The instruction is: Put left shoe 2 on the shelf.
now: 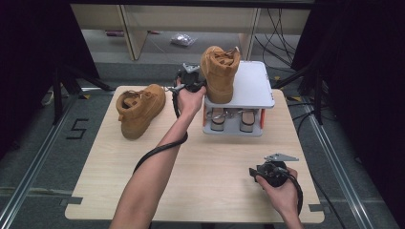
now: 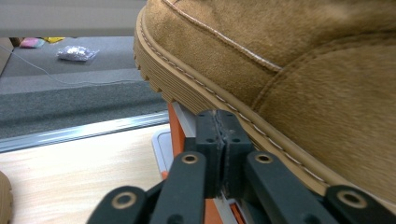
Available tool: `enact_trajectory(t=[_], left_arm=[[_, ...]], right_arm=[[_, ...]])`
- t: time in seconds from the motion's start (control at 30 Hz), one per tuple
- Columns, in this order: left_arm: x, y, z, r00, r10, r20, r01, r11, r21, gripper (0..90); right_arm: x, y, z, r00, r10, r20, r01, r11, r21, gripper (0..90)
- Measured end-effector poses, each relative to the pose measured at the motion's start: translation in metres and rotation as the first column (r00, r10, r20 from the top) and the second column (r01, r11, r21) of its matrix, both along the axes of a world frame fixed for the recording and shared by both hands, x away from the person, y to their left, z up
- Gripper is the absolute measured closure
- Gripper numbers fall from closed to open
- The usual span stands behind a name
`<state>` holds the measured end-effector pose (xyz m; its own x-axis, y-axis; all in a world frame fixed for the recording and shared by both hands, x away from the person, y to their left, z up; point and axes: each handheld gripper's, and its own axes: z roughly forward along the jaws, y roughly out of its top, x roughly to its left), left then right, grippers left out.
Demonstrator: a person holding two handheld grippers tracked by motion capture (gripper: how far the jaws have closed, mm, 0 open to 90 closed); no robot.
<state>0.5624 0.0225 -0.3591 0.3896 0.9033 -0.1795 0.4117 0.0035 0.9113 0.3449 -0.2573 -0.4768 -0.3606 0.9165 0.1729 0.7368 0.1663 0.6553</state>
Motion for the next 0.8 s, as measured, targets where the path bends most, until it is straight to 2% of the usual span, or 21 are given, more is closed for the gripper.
enact_trajectory(t=[0.1, 0.2, 0.23, 0.27, 0.3, 0.4, 0.43, 0.53, 0.6, 0.63, 0.67, 0.73, 0.77, 0.8], left_arm=[[-0.013, 0.000, 0.007, 0.9992, -0.006, 0.039, 0.006, 0.9999, -0.009, 85.6], [-0.023, 0.002, 0.017, 0.9968, -0.009, 0.079, 0.011, 0.9994, -0.032, 84.7], [-0.024, 0.004, 0.020, 0.9959, -0.007, 0.091, 0.011, 0.9990, -0.042, 83.8], [-0.025, 0.005, 0.024, 0.9956, -0.003, 0.093, 0.009, 0.9981, -0.062, 82.7], [-0.026, 0.006, 0.026, 0.9954, 0.003, 0.095, 0.004, 0.9975, -0.071, 80.4], [-0.028, 0.008, 0.034, 0.9933, 0.006, 0.116, 0.006, 0.9944, -0.105, 72.2], [-0.029, 0.008, 0.036, 0.9923, 0.008, 0.124, 0.005, 0.9943, -0.106, 68.6], [-0.037, 0.007, 0.041, 0.9911, -0.016, 0.132, 0.030, 0.9945, -0.101, 54.7], [-0.046, 0.007, 0.044, 0.9884, -0.020, 0.150, 0.036, 0.9935, -0.108, 49.0], [-0.048, 0.006, 0.045, 0.9868, -0.020, 0.161, 0.038, 0.9929, -0.113, 47.2], [-0.053, 0.005, 0.048, 0.9844, -0.030, 0.174, 0.049, 0.9927, -0.110, 46.3], [-0.056, 0.001, 0.053, 0.9832, -0.050, 0.175, 0.072, 0.9903, -0.119, 44.0], [-0.057, -0.001, 0.055, 0.9835, -0.061, 0.170, 0.084, 0.9880, -0.129, 42.5], [-0.057, -0.003, 0.056, 0.9839, -0.067, 0.166, 0.090, 0.9872, -0.132, 41.2]], right_arm=[[0.001, -0.002, -0.001, 0.9997, 0.008, 0.021, -0.008, 0.9999, 0.012, 62.6], [-0.001, -0.002, 0.000, 0.9999, -0.010, -0.009, 0.010, 1.0000, 0.001, 62.5], [-0.001, -0.001, 0.000, 1.0000, -0.009, -0.003, 0.009, 1.0000, 0.003, 62.5], [0.000, -0.002, -0.001, 0.9997, 0.008, 0.022, -0.007, 0.9999, -0.015, 62.6], [-0.001, 0.001, 0.000, 1.0000, -0.003, -0.001, 0.003, 1.0000, 0.008, 62.6], [-0.001, 0.001, 0.001, 1.0000, 0.002, 0.000, -0.002, 1.0000, 0.001, 62.5], [0.000, 0.000, 0.000, 0.9996, 0.016, 0.023, -0.016, 0.9998, -0.007, 62.5], [0.000, 0.000, 0.000, 0.9997, 0.011, 0.022, -0.011, 0.9999, -0.007, 62.4], [0.000, 0.000, 0.000, 0.9998, 0.012, 0.018, -0.012, 0.9999, -0.002, 62.3], [-0.001, 0.001, 0.000, 1.0000, 0.000, -0.004, 0.000, 1.0000, 0.005, 62.3], [-0.001, 0.001, 0.000, 1.0000, 0.003, 0.000, -0.003, 1.0000, 0.001, 62.3], [-0.001, 0.002, 0.000, 1.0000, -0.006, -0.006, 0.006, 1.0000, 0.003, 62.3], [-0.001, 0.002, 0.000, 1.0000, -0.003, -0.005, 0.003, 1.0000, 0.003, 62.3], [0.000, 0.001, -0.001, 0.9997, 0.017, 0.020, -0.017, 0.9998, -0.009, 62.3]])
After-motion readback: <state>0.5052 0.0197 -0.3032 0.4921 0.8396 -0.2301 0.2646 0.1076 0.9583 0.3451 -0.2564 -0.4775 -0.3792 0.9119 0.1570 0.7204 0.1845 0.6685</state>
